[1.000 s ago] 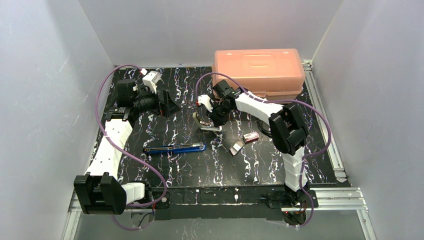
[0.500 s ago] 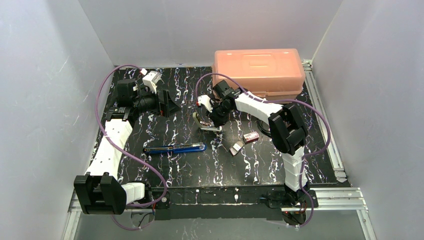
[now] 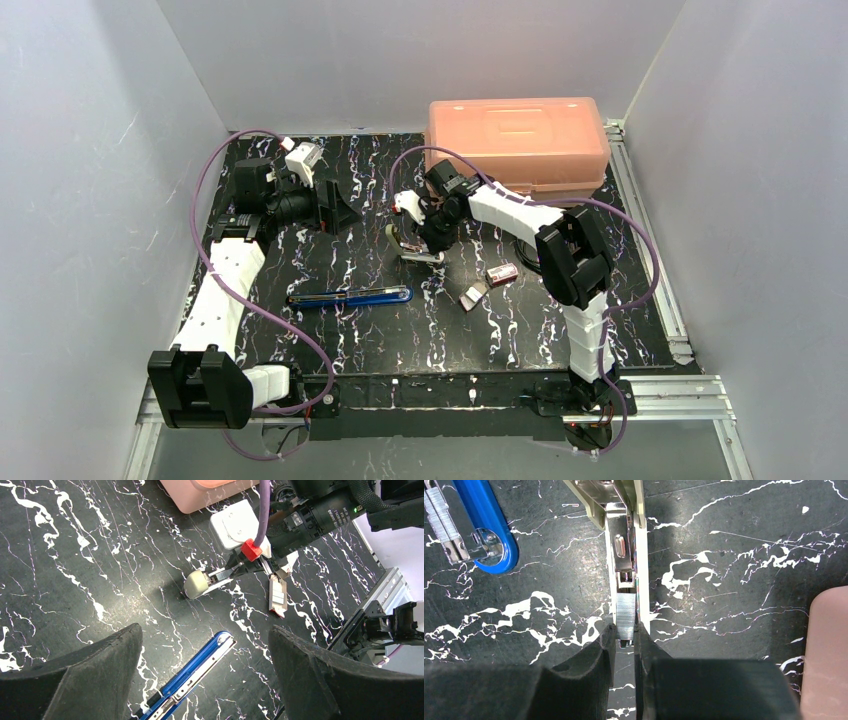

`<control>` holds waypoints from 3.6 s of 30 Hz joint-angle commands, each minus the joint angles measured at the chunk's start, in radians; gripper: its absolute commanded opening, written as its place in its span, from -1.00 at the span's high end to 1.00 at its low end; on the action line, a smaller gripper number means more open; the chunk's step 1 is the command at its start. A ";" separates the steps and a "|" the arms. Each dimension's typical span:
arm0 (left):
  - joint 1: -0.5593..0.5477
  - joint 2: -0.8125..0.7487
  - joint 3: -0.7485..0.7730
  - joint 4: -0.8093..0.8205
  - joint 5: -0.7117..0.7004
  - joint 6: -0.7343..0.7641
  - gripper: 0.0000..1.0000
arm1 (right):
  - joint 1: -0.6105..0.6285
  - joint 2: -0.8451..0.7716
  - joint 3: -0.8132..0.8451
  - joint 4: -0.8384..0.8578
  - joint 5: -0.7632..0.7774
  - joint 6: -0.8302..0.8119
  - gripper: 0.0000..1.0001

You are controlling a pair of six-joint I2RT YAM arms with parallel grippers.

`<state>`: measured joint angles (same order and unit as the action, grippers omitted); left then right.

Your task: Load the staples into the stapler

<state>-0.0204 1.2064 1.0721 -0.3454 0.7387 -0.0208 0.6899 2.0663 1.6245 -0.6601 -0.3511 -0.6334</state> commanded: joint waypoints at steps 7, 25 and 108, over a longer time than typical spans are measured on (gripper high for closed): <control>0.008 -0.027 -0.008 -0.011 0.008 0.015 -0.89 | 0.008 0.029 0.038 -0.059 0.011 -0.010 0.92; 0.008 -0.027 -0.008 -0.010 0.009 0.014 -0.88 | 0.013 0.057 0.087 -0.102 0.026 0.003 0.89; -0.188 0.682 0.344 -0.451 0.217 1.523 -0.17 | -0.267 -0.571 -0.644 0.392 -0.276 0.131 0.20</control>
<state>-0.2016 1.8843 1.3914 -0.7555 0.9306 1.4536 0.4446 1.5421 1.0012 -0.3309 -0.6037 -0.4923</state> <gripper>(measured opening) 0.579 0.402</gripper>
